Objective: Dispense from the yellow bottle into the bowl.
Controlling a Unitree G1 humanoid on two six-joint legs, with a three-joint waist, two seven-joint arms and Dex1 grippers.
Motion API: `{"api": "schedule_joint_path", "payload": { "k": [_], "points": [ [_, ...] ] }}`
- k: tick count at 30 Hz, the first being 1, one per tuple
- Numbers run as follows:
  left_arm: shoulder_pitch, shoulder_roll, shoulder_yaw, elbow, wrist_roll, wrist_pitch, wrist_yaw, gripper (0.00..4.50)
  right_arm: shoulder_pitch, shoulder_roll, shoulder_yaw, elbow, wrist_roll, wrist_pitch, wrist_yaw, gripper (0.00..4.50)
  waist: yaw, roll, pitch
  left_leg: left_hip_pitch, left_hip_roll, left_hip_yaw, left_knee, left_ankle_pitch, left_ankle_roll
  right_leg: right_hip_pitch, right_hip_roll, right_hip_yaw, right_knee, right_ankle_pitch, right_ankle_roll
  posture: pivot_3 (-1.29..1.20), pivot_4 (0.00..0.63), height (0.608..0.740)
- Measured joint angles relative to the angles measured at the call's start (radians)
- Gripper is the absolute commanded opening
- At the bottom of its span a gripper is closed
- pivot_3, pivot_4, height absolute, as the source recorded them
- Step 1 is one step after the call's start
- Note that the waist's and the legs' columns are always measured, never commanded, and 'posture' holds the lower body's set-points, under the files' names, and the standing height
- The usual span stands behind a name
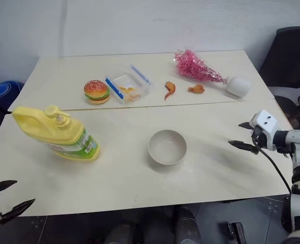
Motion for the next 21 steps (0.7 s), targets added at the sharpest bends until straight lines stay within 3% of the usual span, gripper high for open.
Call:
{"api": "schedule_joint_path", "payload": {
  "k": [11, 21],
  "points": [
    [-0.014, -0.003, -0.03, -0.003, -0.001, 0.002, -0.006, 4.5, 0.0, 0.0, 0.0, 0.018, 0.002, -0.02, 0.001, 4.45, 0.002, 0.0, 0.0, 0.001, 0.001, 0.002, 0.001, 0.0, 0.0, 0.0, 0.001, 0.002, 0.002, 0.0, 0.0, 0.0, 0.15, 0.74],
    [-0.092, 0.018, -0.03, -0.09, -0.088, 0.105, -0.03, 4.5, 0.013, 0.002, 0.0, -0.034, 0.035, 0.057, 0.064, 4.45, 0.001, 0.0, 0.0, 0.001, 0.005, 0.005, 0.002, 0.0, -0.001, 0.0, 0.002, 0.005, 0.004, 0.0, 0.0, 0.0, 0.15, 0.74]
  ]
}}
